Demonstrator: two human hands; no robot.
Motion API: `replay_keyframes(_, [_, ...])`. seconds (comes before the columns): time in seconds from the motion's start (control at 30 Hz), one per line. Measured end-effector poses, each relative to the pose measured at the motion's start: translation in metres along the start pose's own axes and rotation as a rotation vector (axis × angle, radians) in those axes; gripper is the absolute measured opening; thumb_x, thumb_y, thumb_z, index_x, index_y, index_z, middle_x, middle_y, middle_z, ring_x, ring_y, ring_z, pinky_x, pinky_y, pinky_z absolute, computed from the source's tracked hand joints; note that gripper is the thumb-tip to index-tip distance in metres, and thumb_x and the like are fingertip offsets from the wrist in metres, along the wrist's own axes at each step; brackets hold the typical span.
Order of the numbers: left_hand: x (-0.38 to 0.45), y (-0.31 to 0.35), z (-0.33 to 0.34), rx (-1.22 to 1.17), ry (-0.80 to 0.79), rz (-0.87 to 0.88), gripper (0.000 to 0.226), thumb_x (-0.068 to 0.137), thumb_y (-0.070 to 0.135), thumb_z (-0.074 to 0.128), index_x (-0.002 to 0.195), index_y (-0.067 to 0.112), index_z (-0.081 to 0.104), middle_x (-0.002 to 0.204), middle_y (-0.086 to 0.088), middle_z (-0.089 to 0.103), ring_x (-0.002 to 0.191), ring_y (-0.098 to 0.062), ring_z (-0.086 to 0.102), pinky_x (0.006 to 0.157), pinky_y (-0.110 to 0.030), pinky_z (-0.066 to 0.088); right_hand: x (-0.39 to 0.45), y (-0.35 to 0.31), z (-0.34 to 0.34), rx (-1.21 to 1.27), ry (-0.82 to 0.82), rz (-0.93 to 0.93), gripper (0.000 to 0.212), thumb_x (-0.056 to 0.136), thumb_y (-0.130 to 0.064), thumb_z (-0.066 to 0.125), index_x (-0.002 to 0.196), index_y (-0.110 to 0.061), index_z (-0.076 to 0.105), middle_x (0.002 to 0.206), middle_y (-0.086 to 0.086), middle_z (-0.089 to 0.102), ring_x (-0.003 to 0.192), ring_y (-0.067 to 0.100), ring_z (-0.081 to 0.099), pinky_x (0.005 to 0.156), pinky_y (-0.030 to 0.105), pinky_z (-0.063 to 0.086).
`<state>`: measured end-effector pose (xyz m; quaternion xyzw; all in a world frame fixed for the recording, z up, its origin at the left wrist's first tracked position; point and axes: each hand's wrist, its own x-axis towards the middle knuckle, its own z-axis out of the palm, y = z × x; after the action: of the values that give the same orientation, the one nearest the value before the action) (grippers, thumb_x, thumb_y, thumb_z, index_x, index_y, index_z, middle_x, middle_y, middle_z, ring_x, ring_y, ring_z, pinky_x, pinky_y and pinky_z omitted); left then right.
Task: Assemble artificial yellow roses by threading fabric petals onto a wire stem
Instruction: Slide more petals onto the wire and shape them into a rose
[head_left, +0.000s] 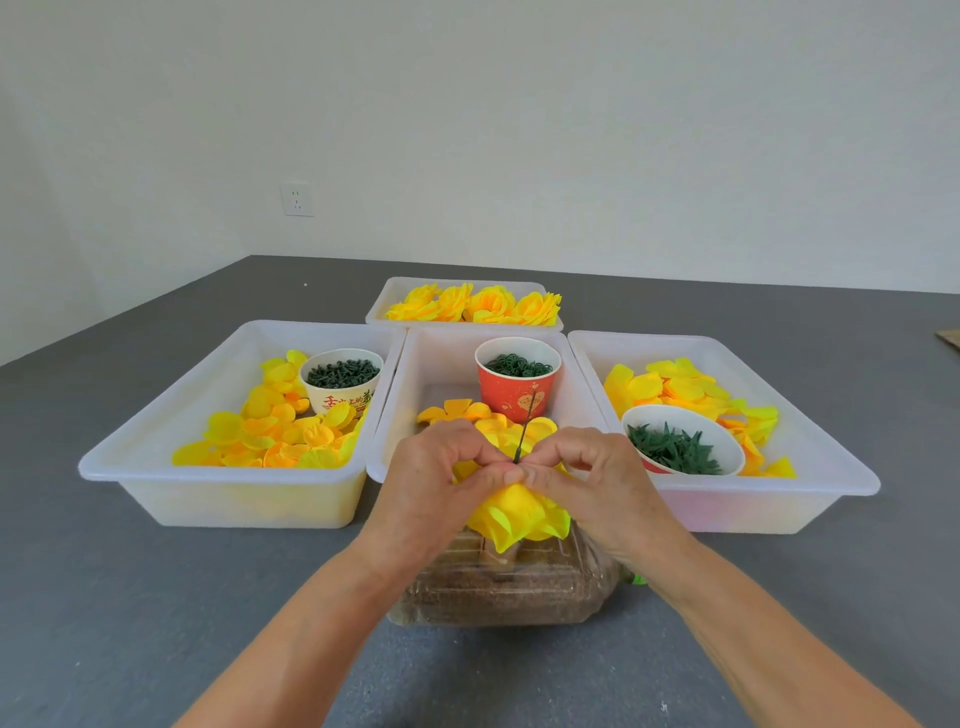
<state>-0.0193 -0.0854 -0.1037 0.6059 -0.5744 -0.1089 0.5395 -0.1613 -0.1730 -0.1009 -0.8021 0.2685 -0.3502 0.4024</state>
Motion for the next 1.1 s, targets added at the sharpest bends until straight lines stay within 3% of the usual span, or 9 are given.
replay_keyframes(0.3, [0.005, 0.008, -0.003, -0.035, -0.011, -0.089, 0.014, 0.067, 0.028, 0.080, 0.062, 0.020, 0.070, 0.067, 0.004, 0.063, 0.066, -0.010, 0.055, 0.064, -0.033, 0.044, 0.006, -0.011, -0.020, 0.137, -0.140, 0.185, 0.004, 0.078, -0.016, 0.073, 0.080, -0.015, 0.076, 0.078, -0.002, 0.072, 0.074, 0.002, 0.063, 0.071, 0.019, 0.050])
replay_keyframes(0.37, [0.006, 0.006, -0.003, -0.030, -0.019, -0.108, 0.015, 0.069, 0.023, 0.080, 0.060, 0.023, 0.069, 0.066, 0.010, 0.064, 0.064, -0.004, 0.054, 0.062, -0.027, 0.043, 0.020, -0.008, -0.042, 0.130, 0.027, 0.216, 0.008, 0.078, -0.012, 0.073, 0.073, -0.018, 0.076, 0.077, 0.001, 0.073, 0.074, 0.008, 0.064, 0.070, 0.022, 0.050])
replay_keyframes(0.47, [0.007, 0.005, -0.002, 0.016, -0.025, -0.112, 0.018, 0.071, 0.021, 0.079, 0.059, 0.025, 0.067, 0.063, 0.018, 0.063, 0.060, 0.003, 0.051, 0.059, -0.013, 0.036, 0.049, 0.020, -0.085, -0.406, 0.253, 0.304, 0.006, 0.078, -0.009, 0.070, 0.073, -0.007, 0.073, 0.080, 0.009, 0.071, 0.079, 0.022, 0.064, 0.073, 0.030, 0.048])
replay_keyframes(0.57, [0.008, 0.006, -0.002, 0.034, -0.023, -0.110, 0.017, 0.072, 0.019, 0.078, 0.060, 0.024, 0.067, 0.063, 0.020, 0.062, 0.062, 0.003, 0.052, 0.059, -0.012, 0.037, 0.063, 0.054, -0.106, -0.785, 0.052, 0.447, 0.007, 0.075, -0.015, 0.071, 0.081, -0.011, 0.072, 0.085, 0.005, 0.066, 0.090, 0.024, 0.062, 0.076, 0.031, 0.047])
replay_keyframes(0.67, [0.009, 0.006, 0.000, 0.024, -0.020, -0.120, 0.015, 0.073, 0.018, 0.078, 0.061, 0.020, 0.069, 0.063, 0.019, 0.061, 0.065, 0.001, 0.052, 0.063, -0.019, 0.039, 0.064, 0.073, -0.099, -0.898, -0.189, 0.363, 0.010, 0.073, -0.013, 0.067, 0.072, -0.022, 0.072, 0.079, 0.004, 0.067, 0.078, 0.020, 0.059, 0.061, 0.026, 0.042])
replay_keyframes(0.77, [0.010, 0.006, 0.000, 0.017, -0.023, -0.117, 0.014, 0.073, 0.018, 0.078, 0.062, 0.018, 0.070, 0.064, 0.016, 0.061, 0.065, -0.001, 0.052, 0.064, -0.021, 0.039, 0.067, 0.082, -0.093, -0.932, -0.221, 0.329, 0.040, 0.071, -0.008, 0.060, 0.048, -0.041, 0.058, 0.072, -0.006, 0.066, 0.064, 0.014, 0.052, 0.049, 0.020, 0.033])
replay_keyframes(0.9, [0.008, 0.006, -0.001, 0.012, -0.022, -0.114, 0.014, 0.073, 0.018, 0.077, 0.062, 0.019, 0.070, 0.065, 0.013, 0.061, 0.066, -0.003, 0.053, 0.065, -0.024, 0.042, 0.071, 0.082, -0.090, -0.919, -0.204, 0.371, 0.049, 0.072, -0.005, 0.056, 0.044, -0.046, 0.056, 0.069, -0.008, 0.063, 0.063, 0.013, 0.052, 0.050, 0.021, 0.033])
replay_keyframes(1.0, [0.008, 0.006, -0.001, 0.010, -0.021, -0.110, 0.014, 0.074, 0.018, 0.078, 0.062, 0.018, 0.070, 0.064, 0.013, 0.061, 0.065, -0.002, 0.053, 0.065, -0.022, 0.041, 0.069, 0.082, -0.092, -0.828, -0.133, 0.451, 0.033, 0.074, -0.005, 0.062, 0.046, -0.023, 0.065, 0.062, 0.000, 0.061, 0.070, 0.022, 0.059, 0.053, 0.025, 0.042])
replay_keyframes(1.1, [0.008, 0.007, -0.001, 0.018, -0.030, -0.109, 0.013, 0.074, 0.018, 0.077, 0.063, 0.018, 0.070, 0.065, 0.014, 0.062, 0.065, 0.000, 0.052, 0.064, -0.020, 0.040, 0.068, 0.084, -0.100, -0.600, 0.014, 0.528, 0.005, 0.074, -0.003, 0.070, 0.076, -0.001, 0.074, 0.088, 0.017, 0.070, 0.090, 0.029, 0.063, 0.078, 0.034, 0.048])
